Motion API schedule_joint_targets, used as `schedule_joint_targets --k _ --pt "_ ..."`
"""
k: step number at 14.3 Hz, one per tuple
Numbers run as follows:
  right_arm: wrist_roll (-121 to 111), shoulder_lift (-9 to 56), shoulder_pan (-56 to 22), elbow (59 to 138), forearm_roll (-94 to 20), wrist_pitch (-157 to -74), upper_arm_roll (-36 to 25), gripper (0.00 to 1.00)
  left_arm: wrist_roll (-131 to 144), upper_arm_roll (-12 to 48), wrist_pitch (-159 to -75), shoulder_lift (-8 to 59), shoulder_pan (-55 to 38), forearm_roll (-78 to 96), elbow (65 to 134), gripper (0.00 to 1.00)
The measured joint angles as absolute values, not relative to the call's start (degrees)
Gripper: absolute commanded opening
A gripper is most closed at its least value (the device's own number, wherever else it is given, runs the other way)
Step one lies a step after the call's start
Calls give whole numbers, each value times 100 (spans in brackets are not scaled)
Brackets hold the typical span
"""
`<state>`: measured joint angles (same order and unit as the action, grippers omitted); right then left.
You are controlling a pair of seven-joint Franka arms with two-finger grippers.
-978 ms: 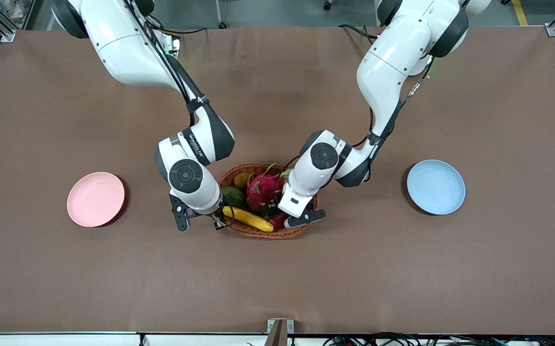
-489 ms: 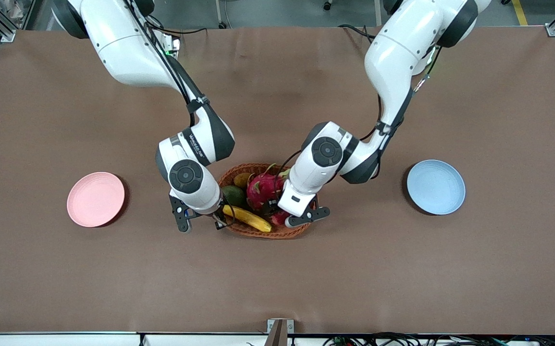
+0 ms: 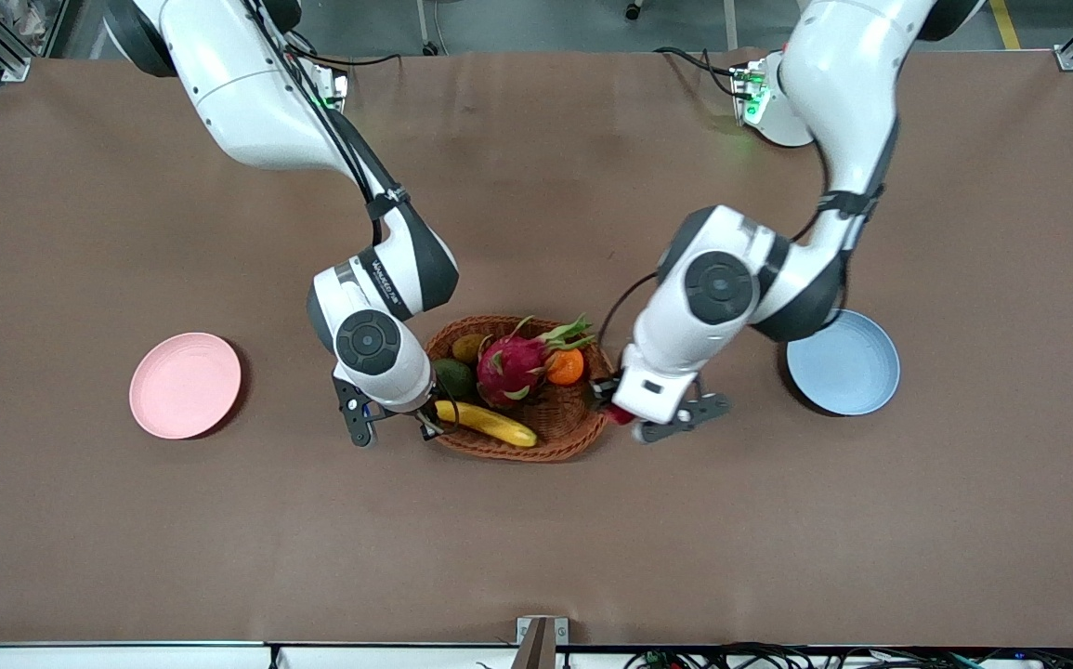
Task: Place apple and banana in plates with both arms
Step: 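Carry the red apple with the left gripper over the blue plate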
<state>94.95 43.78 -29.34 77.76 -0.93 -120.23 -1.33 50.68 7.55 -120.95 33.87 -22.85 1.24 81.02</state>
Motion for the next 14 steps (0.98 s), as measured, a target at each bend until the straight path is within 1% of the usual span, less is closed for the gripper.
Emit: schedule_joint_targets --k 4,7,10,12,14 --pt "9495 4379 -2966 7785 -92 -11923 -134 54 3852 737 -12062 2371 -1180 11 9425 47" --pt "9493 4381 -2972 7792 -92 -11921 -133 54 2706 733 -12059 1855 -291 -6 10257 47" --pt "9493 4381 -3009 7792 -92 -11935 -130 54 1901 737 -12136 1670 332 -140 10860 47" --pt "9493 4381 -3028 7791 -92 -11972 -129 53 1535 739 -12485 1630 566 -166 11240 47" --pt "9494 4381 -3051 7791 -93 -12024 -126 53 1291 739 -13003 1622 696 -168 11678 47"
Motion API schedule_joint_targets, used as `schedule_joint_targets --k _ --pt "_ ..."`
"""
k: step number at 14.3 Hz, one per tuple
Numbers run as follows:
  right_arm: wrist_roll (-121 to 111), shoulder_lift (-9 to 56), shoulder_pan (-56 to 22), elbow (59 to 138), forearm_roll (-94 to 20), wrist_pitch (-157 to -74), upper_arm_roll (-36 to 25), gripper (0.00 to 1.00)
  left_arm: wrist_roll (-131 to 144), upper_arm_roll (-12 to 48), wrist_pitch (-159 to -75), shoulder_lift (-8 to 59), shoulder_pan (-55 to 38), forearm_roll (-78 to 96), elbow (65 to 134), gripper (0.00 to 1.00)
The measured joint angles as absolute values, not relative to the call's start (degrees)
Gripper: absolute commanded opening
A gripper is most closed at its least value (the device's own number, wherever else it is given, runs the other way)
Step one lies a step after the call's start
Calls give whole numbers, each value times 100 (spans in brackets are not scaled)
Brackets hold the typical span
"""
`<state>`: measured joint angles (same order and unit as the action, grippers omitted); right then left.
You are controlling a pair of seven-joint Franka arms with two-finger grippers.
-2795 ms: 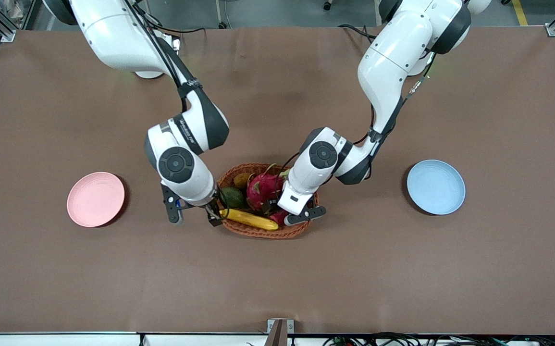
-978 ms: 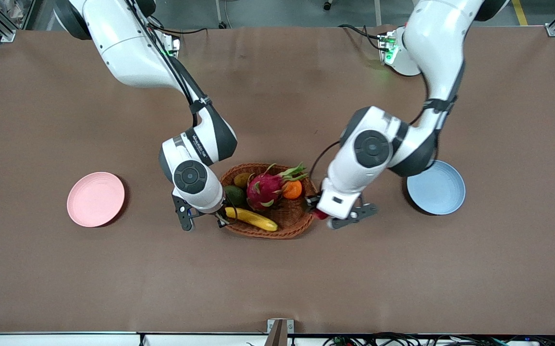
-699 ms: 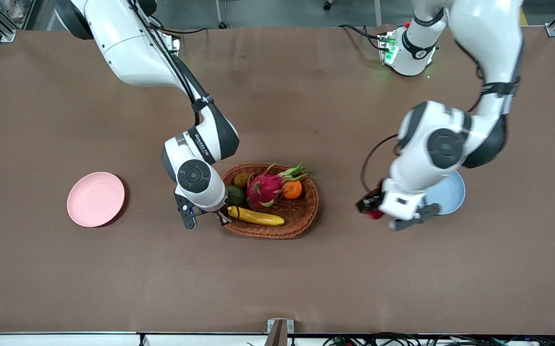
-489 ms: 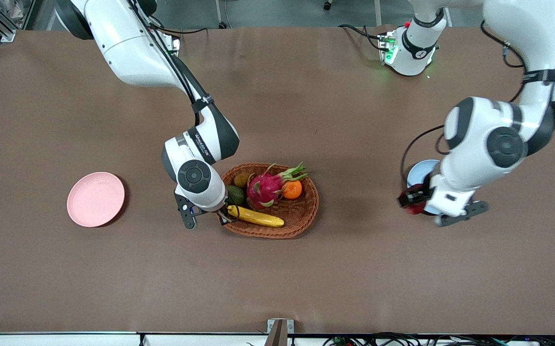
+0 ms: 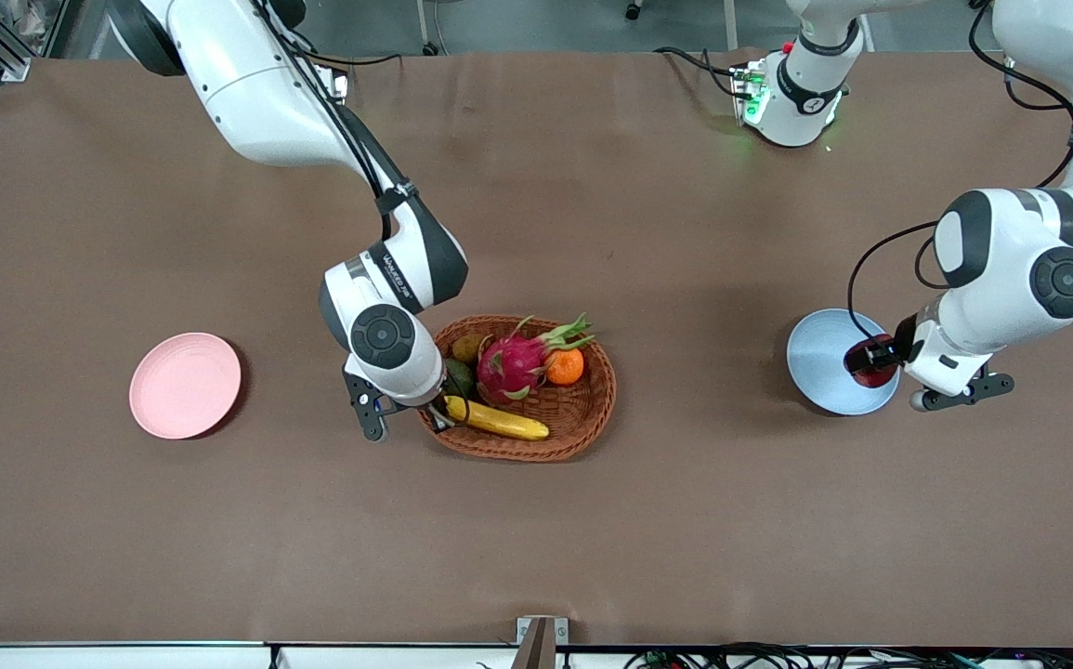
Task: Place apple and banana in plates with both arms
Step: 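Carry the red apple with the left gripper over the blue plate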
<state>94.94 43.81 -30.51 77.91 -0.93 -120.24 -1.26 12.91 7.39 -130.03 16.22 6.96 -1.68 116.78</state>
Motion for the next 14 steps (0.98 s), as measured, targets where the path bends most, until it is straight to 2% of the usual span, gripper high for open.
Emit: schedule_joint_targets --k 2,5,11,12,14 --pt "9496 4381 -3069 7790 -95 -12076 -125 51 1180 741 -13478 1626 757 -185 12082 47" --pt "9496 4381 -3077 7788 -95 -12091 -125 38 1122 740 -13873 1677 810 -341 12406 47" --pt "9497 4381 -3094 7786 -95 -12134 -122 39 1118 741 -14206 2037 885 -390 12452 47" --pt "9497 4381 -3105 7786 -95 -12137 -121 39 1118 741 -14235 2087 888 -390 12452 53" --pt "9500 4381 -3144 7786 -96 -12141 -120 38 1117 742 -14259 2105 889 -391 12445 100"
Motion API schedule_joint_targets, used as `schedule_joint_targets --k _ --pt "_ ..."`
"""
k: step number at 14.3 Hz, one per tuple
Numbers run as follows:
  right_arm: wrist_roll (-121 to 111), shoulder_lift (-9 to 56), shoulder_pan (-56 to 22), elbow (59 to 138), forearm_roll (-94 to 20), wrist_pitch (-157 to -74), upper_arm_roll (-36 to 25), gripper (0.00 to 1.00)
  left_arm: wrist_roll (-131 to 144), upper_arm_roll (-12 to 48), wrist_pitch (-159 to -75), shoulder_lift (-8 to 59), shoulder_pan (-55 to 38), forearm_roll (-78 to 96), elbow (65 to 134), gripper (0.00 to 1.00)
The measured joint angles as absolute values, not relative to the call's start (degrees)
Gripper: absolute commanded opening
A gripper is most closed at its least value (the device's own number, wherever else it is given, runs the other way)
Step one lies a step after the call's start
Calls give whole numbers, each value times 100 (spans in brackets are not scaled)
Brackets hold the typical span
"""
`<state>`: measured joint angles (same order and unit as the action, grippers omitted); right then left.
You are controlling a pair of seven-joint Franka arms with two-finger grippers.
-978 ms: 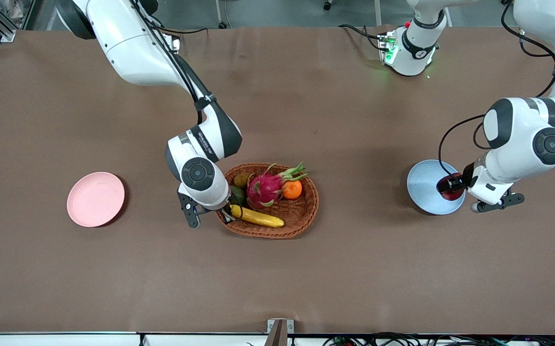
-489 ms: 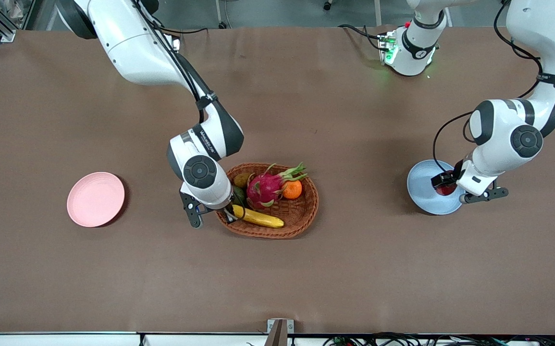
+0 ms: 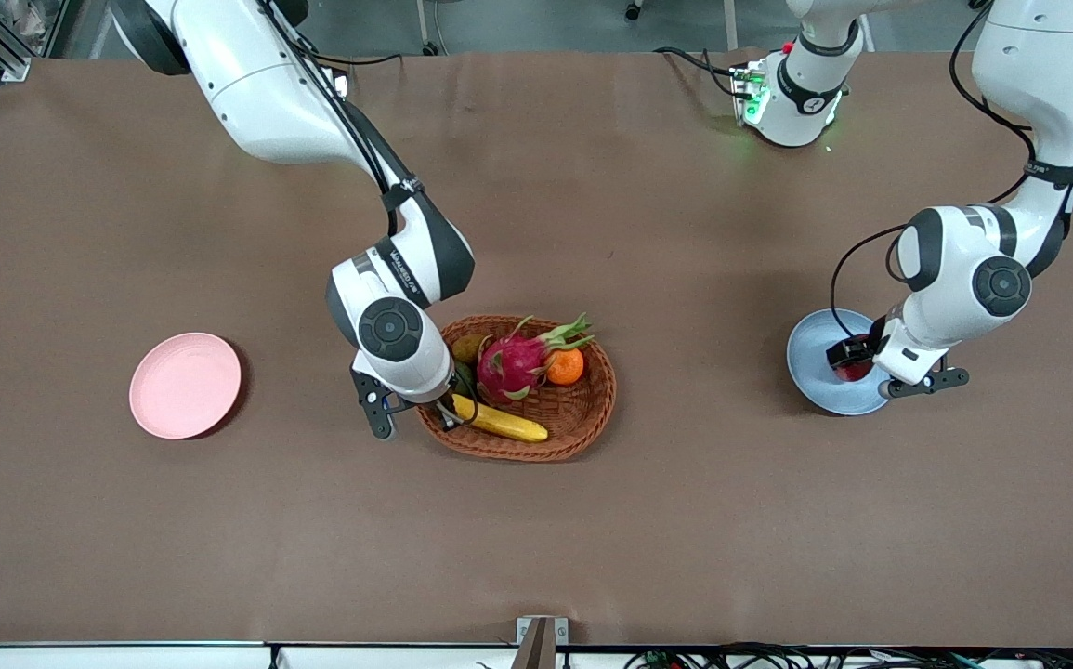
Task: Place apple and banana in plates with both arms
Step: 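Carry the red apple with the left gripper over the blue plate, then release the apple onto the blue plate and raise the left gripper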
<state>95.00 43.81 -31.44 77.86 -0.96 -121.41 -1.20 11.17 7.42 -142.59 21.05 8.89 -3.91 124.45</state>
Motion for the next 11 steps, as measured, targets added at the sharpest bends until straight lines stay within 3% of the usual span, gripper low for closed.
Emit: schedule_joint_targets --k 3,5,11 --pt "9503 4381 -3178 7784 -96 -12154 -120 2 1113 751 -14259 2066 889 -391 12389 100" --pt "9503 4380 -3177 7771 -96 -12172 -128 0 1101 764 -14030 1876 891 -392 12259 100" --pt "9434 4363 -3125 7732 -105 -12145 -147 0 1028 905 -11525 633 892 -392 11134 100"
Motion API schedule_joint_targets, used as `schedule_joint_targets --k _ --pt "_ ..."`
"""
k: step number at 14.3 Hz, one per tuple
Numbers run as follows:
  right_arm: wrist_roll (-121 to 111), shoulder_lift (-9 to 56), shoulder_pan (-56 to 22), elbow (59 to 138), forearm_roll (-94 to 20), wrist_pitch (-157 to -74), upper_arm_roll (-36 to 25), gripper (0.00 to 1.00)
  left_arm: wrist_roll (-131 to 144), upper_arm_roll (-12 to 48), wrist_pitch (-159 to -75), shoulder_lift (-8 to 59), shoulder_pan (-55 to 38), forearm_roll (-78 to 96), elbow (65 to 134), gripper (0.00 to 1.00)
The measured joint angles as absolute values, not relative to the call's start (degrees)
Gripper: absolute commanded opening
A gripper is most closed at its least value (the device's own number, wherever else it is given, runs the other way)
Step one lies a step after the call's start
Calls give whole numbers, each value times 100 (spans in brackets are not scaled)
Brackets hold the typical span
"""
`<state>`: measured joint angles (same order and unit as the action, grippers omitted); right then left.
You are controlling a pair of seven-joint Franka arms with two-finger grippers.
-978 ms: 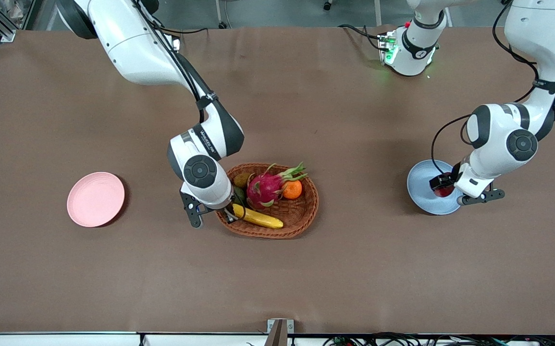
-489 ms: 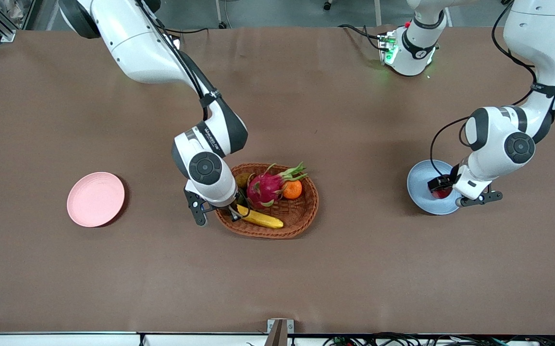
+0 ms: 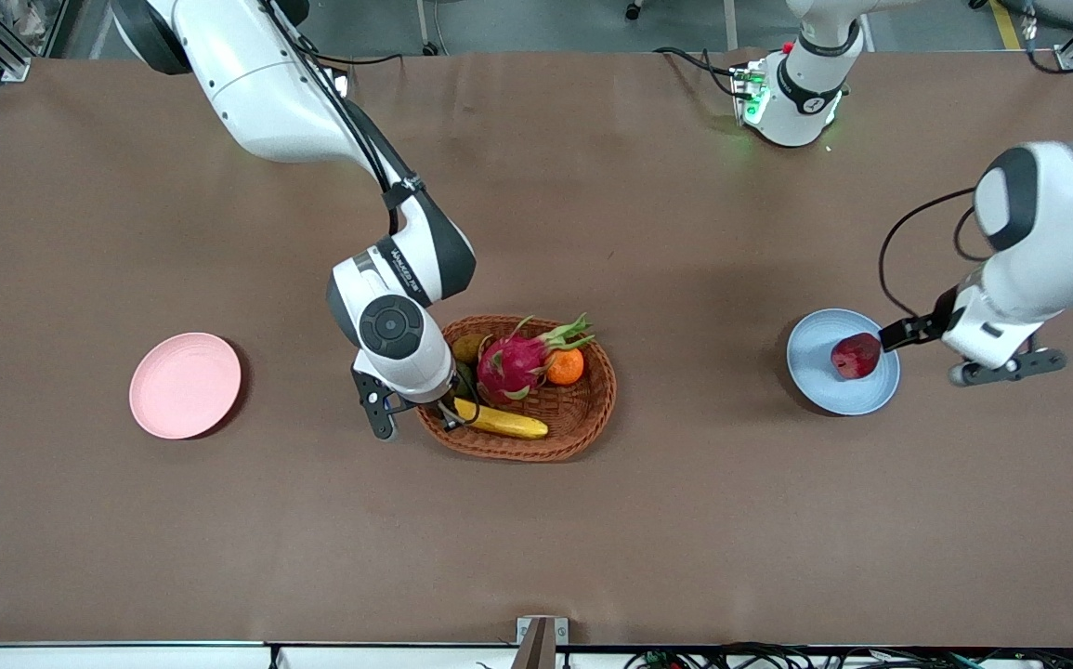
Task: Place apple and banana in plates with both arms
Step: 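Release the apple onto the blue plate and raise the left gripper, then lift the yellow banana with the right gripper toward the pink plate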
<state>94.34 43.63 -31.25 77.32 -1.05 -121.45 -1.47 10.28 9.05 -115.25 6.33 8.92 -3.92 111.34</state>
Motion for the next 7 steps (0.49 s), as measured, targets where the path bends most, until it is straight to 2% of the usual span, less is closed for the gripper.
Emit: schedule_joint_targets --k 4,7 --pt "8965 4018 -3009 7638 -447 -11522 -178 0 1004 1063 -10082 297 889 -161 10002 100" --pt "8482 3469 -2698 7614 -575 -10819 -199 0 908 1073 -9462 293 890 27 9131 100"
